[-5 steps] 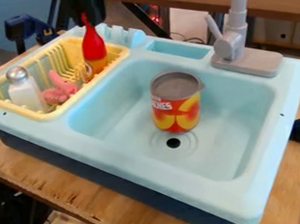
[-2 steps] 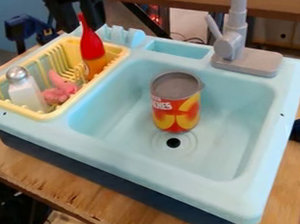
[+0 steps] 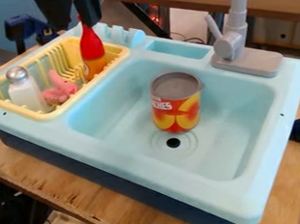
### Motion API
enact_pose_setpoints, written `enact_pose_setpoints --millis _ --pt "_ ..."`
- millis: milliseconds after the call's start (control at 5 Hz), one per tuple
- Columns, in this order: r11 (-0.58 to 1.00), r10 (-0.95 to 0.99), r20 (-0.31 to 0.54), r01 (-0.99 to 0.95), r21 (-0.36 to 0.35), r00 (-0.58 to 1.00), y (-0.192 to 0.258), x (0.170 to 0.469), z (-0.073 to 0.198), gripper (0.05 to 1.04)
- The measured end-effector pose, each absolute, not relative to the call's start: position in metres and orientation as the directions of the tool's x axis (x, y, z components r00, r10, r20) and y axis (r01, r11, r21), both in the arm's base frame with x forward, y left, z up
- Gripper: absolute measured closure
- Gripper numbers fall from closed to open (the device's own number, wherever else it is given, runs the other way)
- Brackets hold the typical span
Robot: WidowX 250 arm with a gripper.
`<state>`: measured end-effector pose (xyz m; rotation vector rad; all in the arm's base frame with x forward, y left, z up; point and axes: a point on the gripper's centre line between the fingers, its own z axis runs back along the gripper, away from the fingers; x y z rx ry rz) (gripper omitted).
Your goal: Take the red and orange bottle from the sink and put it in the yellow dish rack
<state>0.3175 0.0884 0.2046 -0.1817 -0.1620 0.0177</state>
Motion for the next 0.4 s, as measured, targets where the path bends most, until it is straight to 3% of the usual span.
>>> enact_pose_setpoints --millis 200,400 --pt "0.987 0.06 0.09 -0.045 -0.155 0.994 0.088 0.297 0.209 0.081" --pt "0.997 0.026 0.027 -0.024 -0.077 0.999 0.071 0.268 0.22 0.083"
